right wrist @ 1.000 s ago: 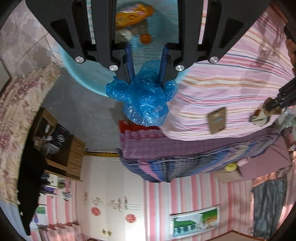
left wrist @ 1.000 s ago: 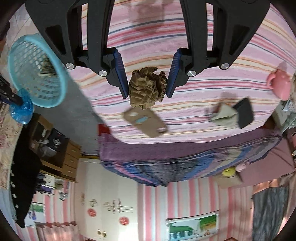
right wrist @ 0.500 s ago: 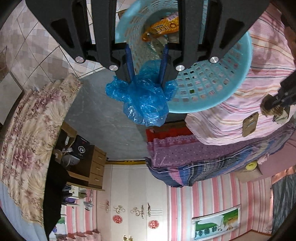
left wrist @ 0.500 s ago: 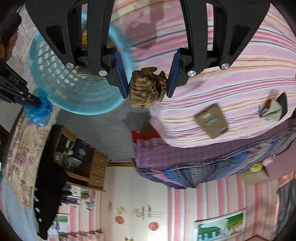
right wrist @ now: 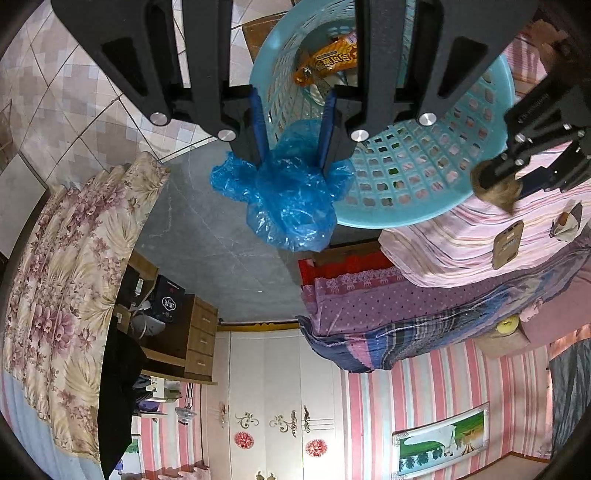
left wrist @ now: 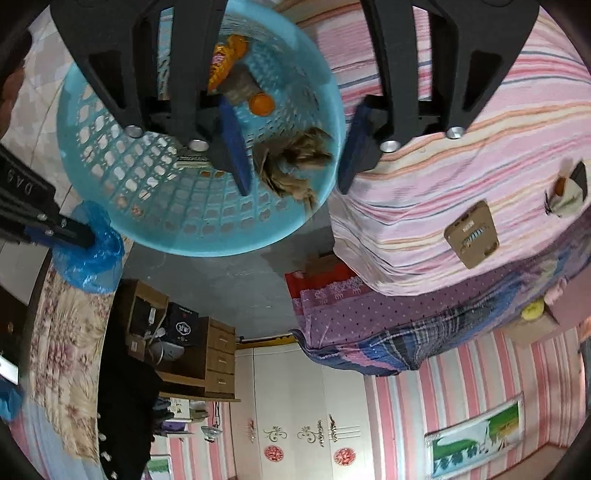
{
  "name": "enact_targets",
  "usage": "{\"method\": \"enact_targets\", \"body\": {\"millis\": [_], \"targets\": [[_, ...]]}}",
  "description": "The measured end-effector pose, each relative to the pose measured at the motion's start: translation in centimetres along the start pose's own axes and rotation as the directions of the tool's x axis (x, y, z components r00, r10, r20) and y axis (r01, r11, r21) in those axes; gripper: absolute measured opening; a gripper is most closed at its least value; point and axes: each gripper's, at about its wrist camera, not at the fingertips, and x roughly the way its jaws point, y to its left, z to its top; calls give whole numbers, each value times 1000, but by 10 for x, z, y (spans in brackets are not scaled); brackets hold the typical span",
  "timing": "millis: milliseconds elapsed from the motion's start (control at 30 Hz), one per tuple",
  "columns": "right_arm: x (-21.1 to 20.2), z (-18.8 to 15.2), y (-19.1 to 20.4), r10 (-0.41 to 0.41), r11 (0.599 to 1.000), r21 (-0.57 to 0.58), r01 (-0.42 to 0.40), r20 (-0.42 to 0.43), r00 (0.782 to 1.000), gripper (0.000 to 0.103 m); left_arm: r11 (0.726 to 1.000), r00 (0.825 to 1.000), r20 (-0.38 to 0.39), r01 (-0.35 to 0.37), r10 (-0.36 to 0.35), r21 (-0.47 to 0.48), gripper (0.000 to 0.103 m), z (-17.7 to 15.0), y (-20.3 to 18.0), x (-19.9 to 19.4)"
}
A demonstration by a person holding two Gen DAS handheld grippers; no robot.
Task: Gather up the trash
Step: 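Open the left tool dropping the brown paper while the right tool drops the blue bag, then move both open tools back over the bed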
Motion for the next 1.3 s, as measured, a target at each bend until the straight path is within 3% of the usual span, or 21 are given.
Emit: {"method": "enact_targets", "body": {"millis": [67,267,467,533,600,700,800,1000,1300], "targets": [[0,0,2,2,1000,-7,-2,-3,1000,25,1000,1000,6,-22,22,-10,77,1,3,-1],[1,1,5,9,1000,-20,-9,-5,1000,26,995,997,28,-70,73,-77,93,6,32,-8],[6,3,10,26,999,-33,-26,-15,1000,27,987,990,49,-124,130,-106,95,9,59,-17],[7,3,14,30,999,-42,-30,-16,999,36,983,988,56,-137,144,-122,95,9,69,-22],[8,4,21,33,998,-58,-34,-13,999,56,980,986,61,-145,154,-134,96,9,78,-25],[8,5,30,26,997,-72,-26,-8,1000,71,975,982,66,-167,178,-147,96,8,93,-30],[9,5,37,19,997,-79,-20,-9,1000,79,969,977,63,-191,203,-159,97,5,111,-33],[7,10,64,2,994,-113,-2,8,1000,89,955,967,54,-238,250,-176,97,-6,145,-39],[14,18,111,-20,991,-132,21,10,1000,93,919,936,38,-334,349,-209,97,-24,217,-49]]}}
